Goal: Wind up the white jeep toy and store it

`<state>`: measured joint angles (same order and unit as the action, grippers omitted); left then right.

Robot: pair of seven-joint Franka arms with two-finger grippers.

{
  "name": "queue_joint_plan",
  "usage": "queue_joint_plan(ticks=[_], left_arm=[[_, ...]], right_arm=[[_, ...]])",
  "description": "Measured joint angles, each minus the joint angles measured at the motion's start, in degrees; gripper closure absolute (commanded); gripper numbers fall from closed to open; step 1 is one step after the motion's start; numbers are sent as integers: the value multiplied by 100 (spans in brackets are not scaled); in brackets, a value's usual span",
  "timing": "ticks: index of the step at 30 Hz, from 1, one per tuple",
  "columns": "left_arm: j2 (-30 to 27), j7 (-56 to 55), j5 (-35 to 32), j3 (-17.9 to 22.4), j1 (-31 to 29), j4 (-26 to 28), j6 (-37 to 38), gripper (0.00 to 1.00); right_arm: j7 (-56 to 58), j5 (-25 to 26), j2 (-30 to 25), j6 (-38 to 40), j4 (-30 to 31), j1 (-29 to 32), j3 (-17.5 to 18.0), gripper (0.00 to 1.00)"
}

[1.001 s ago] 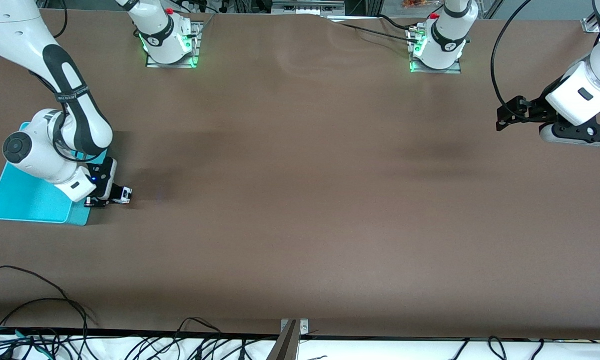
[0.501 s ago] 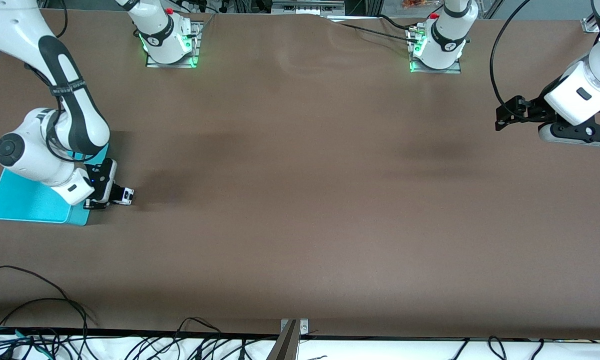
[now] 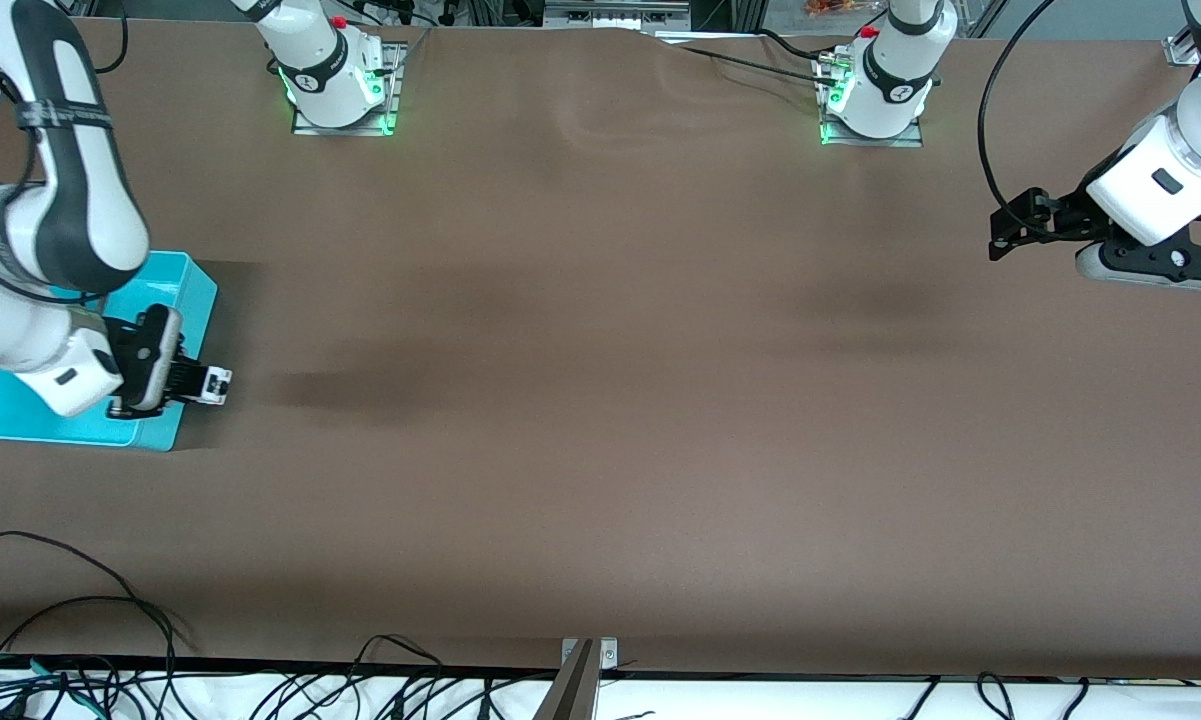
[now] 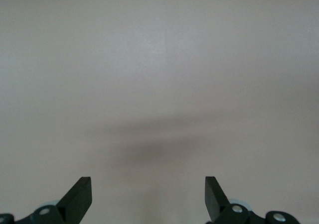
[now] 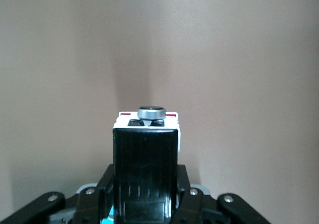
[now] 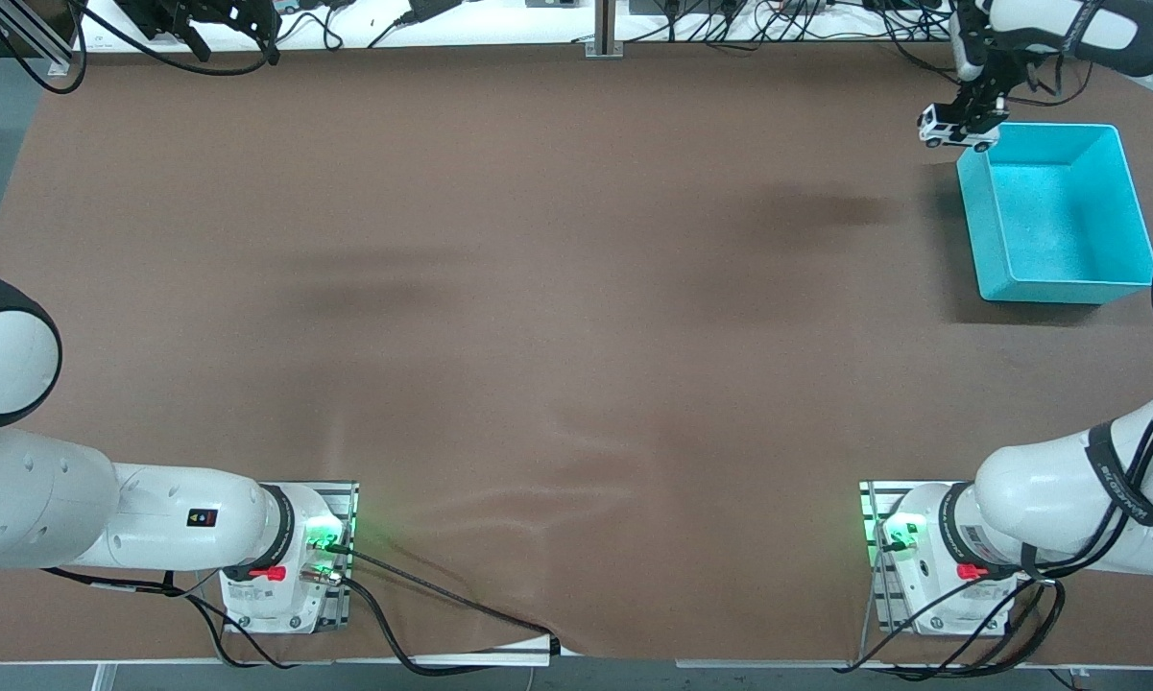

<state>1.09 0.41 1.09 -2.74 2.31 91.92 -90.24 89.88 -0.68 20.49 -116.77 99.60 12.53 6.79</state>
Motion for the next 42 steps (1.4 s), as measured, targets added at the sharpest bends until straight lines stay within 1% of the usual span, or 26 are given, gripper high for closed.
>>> queue_joint_plan(ticks=[5, 12, 19, 25, 30, 42], left_arm=[[1, 0, 0, 0, 0, -11, 0, 0], [9, 0, 0, 0, 0, -14, 0, 0], [35, 0, 0, 0, 0, -46, 0, 0], [45, 0, 0, 0, 0, -52, 0, 0], [57, 0, 0, 0, 0, -67, 0, 0], [73, 0, 0, -2, 4, -77, 0, 0]], right_arm=[[24, 0, -148, 382, -71, 12, -236, 80], [108, 0, -358, 636, -72, 30, -656, 80], [512, 0, -360, 712, -3, 50, -1157, 80], [941, -1, -318, 660, 184, 88, -1489, 80], [1295, -79, -246, 375, 404, 233, -1595, 80], [1686, -211, 50, -572, 1110, 697, -1610, 80]])
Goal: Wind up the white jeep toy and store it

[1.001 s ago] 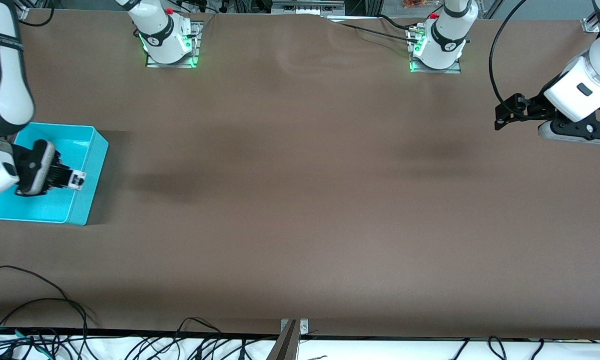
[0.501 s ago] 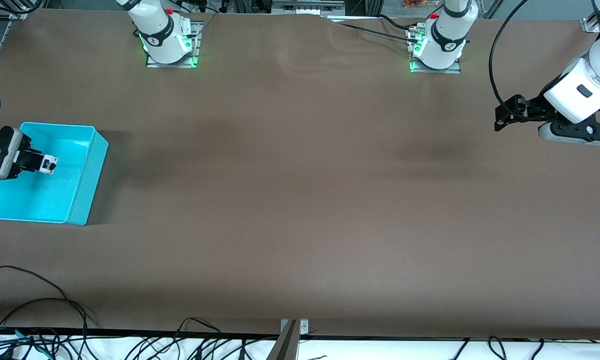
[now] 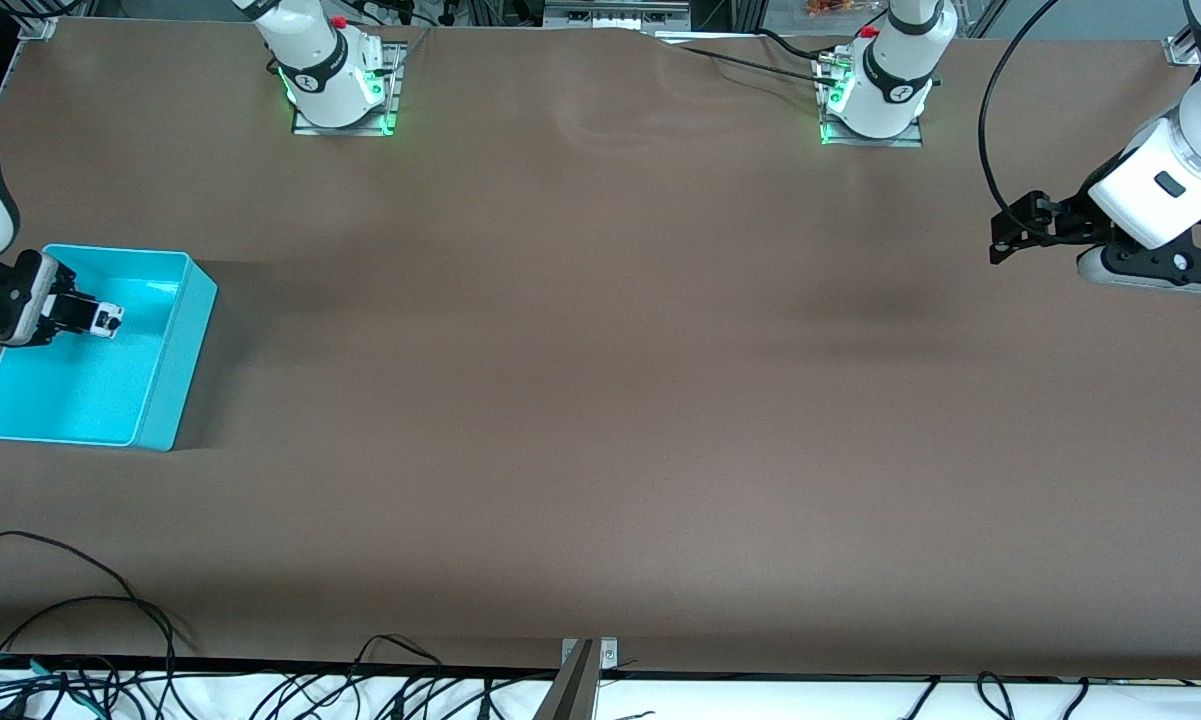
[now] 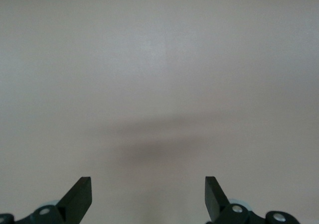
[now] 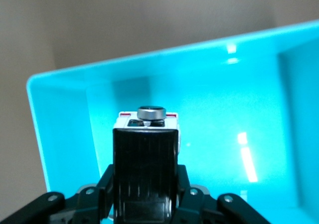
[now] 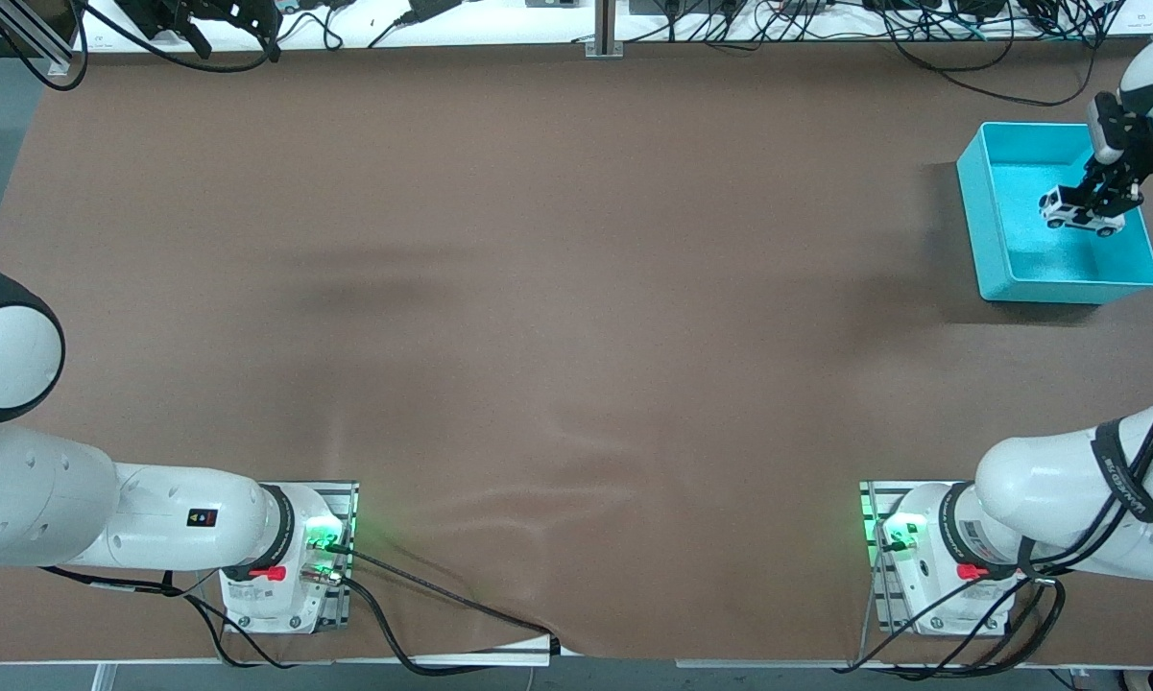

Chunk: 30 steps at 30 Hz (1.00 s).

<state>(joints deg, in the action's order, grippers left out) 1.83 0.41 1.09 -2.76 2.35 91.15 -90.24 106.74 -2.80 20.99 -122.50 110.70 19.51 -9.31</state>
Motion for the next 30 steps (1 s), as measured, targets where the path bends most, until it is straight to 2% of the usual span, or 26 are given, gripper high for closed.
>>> queue_joint_plan(ticks=[22, 27, 30], left_arm=[[2, 0, 0, -13, 32, -8, 0, 0], [2, 0, 0, -12, 32, -8, 0, 0], [2, 0, 0, -13, 32, -8, 0, 0]], right_arm=[[182, -223, 627, -334, 101, 205, 1, 78], [188, -226, 672, -338, 101, 247, 1, 67], [190, -227, 693, -338, 101, 256, 1, 57]])
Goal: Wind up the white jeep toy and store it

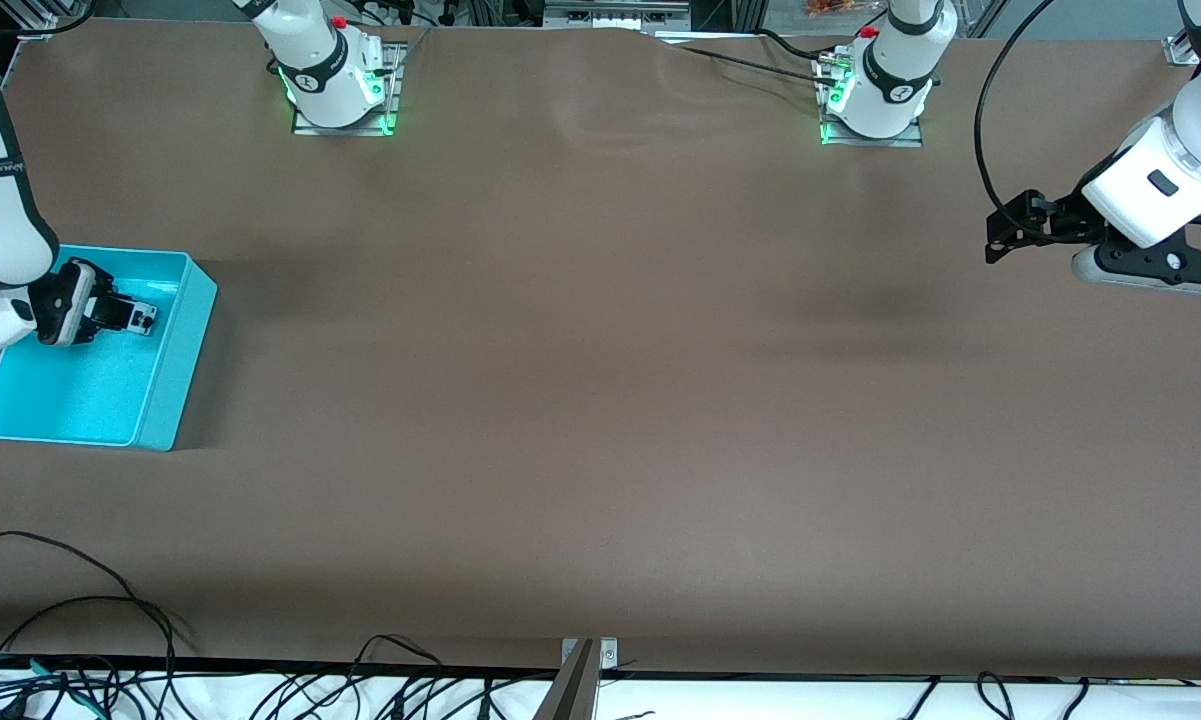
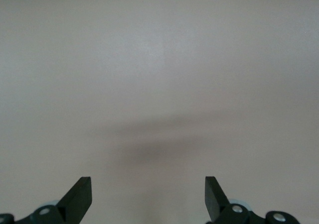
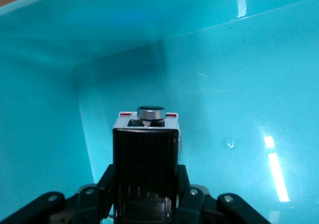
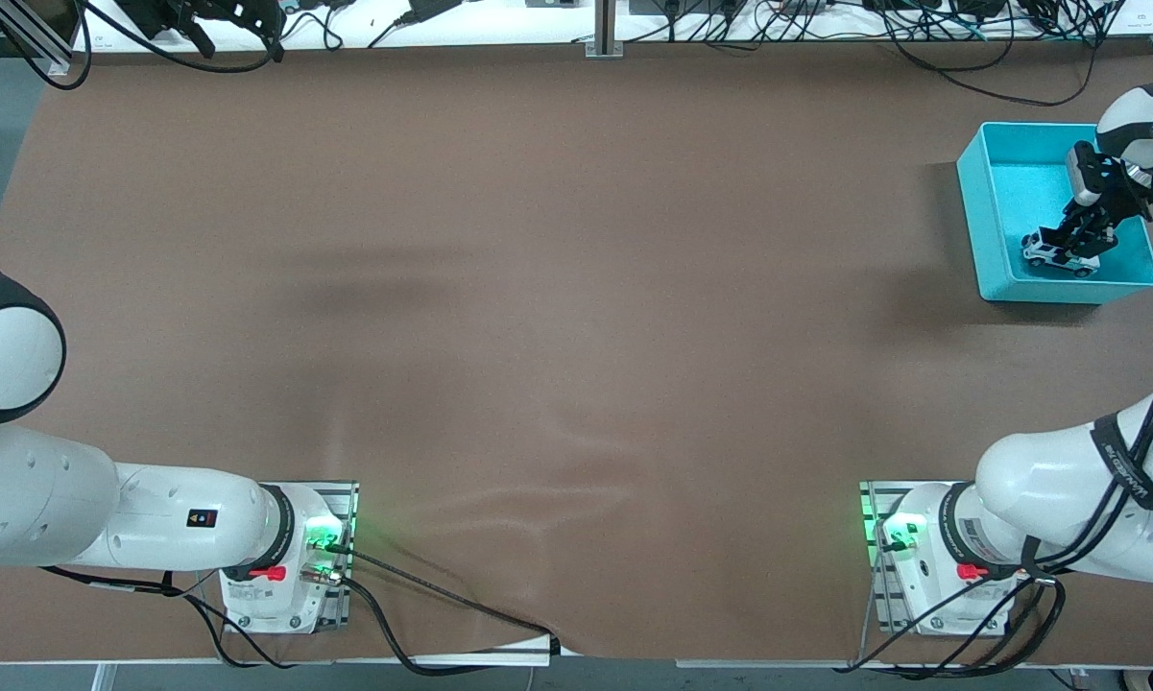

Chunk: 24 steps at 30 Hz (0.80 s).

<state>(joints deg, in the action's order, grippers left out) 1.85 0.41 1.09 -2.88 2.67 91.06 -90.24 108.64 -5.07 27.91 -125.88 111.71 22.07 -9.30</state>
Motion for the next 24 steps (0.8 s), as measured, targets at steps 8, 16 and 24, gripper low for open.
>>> queue_joint_plan(ticks=[8, 16, 24], left_arm=[[0, 0, 0, 0, 0, 0, 0, 0], [0, 0, 0, 0, 0, 0, 0, 0], [0, 0, 0, 0, 0, 0, 0, 0]], right_arm=[[2, -3, 26, -1, -3, 2, 0, 0], [125, -3, 6, 50, -61, 2, 0, 0], [183, -5, -121, 633, -381, 2, 0, 0]])
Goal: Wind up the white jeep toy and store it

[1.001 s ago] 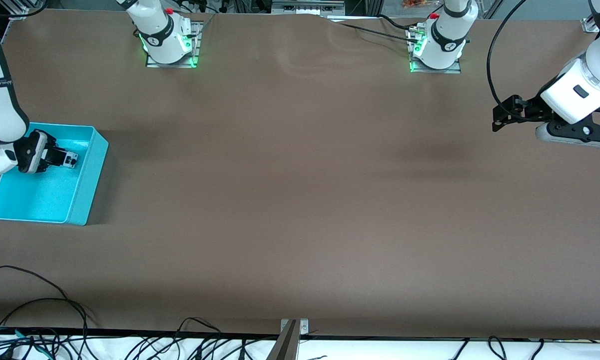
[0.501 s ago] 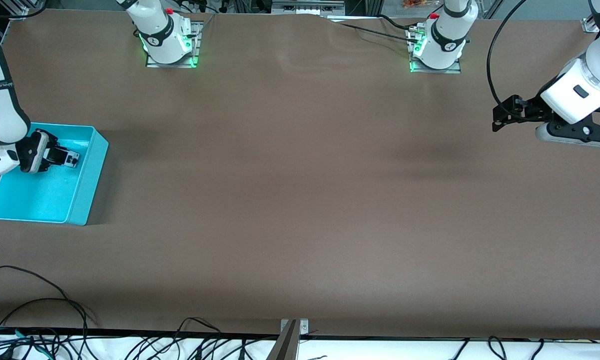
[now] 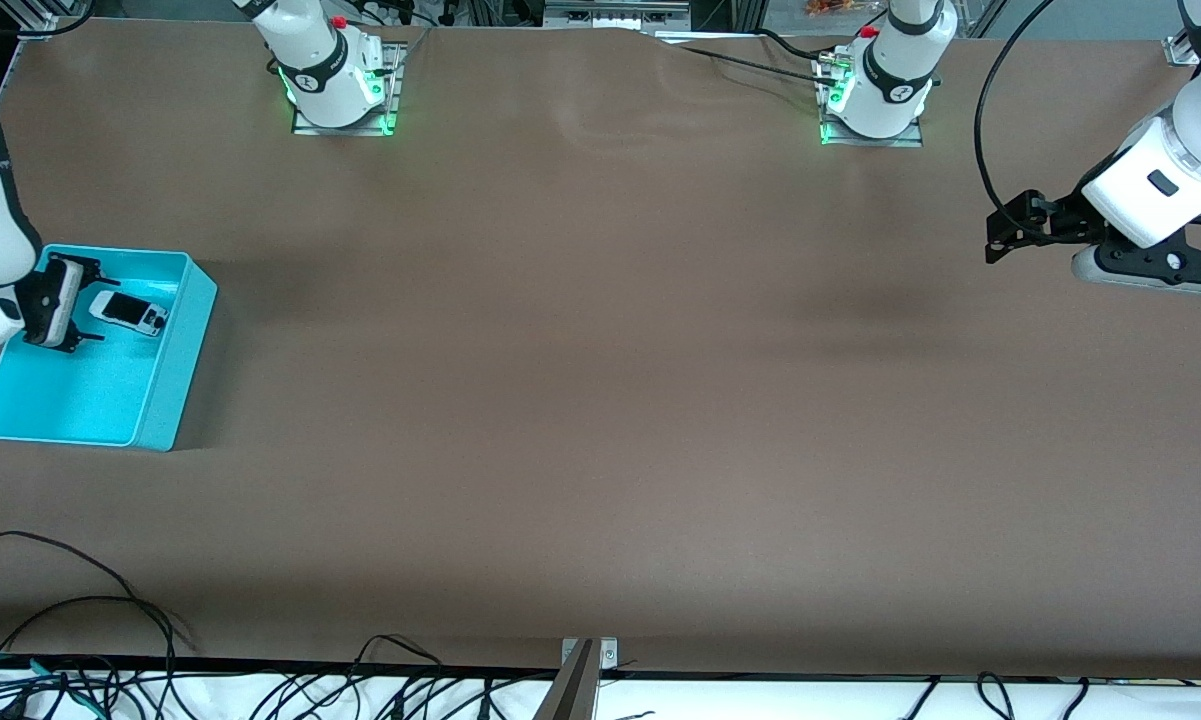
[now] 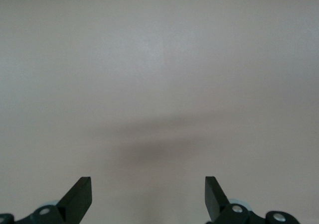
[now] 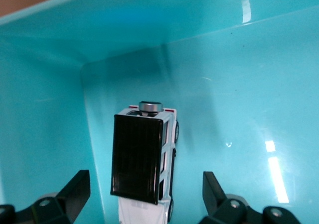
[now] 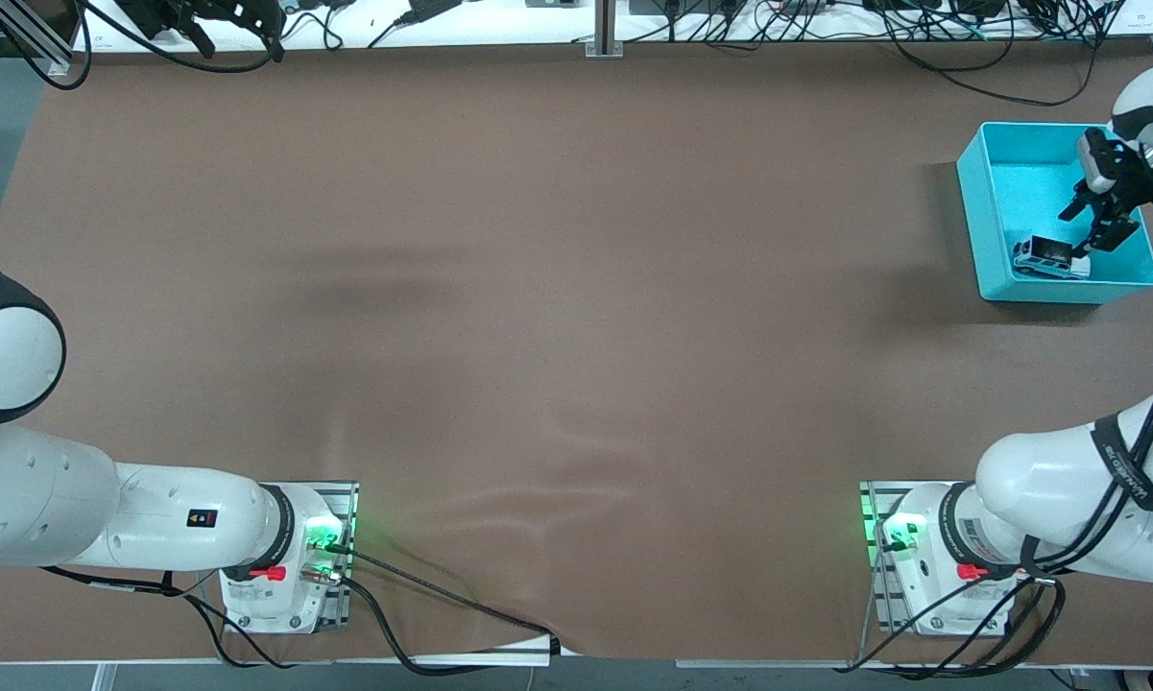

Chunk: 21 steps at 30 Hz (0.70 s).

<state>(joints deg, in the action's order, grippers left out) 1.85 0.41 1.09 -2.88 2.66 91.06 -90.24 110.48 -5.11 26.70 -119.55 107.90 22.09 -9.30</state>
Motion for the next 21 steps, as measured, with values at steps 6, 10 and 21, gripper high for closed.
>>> queue_joint_plan(ticks=[6, 10, 21], left_arm=[[0, 0, 0, 0, 0, 0, 0, 0], [0, 0, 0, 0, 0, 0, 0, 0], [4, 0, 0, 29, -9, 0, 0, 0]], right_arm=[[-1, -15, -276, 574, -332, 0, 4, 0], [-206, -61, -444, 1035, -601, -3, 25, 0], [-2142, -65, -594, 2670, -1803, -48, 299, 0]])
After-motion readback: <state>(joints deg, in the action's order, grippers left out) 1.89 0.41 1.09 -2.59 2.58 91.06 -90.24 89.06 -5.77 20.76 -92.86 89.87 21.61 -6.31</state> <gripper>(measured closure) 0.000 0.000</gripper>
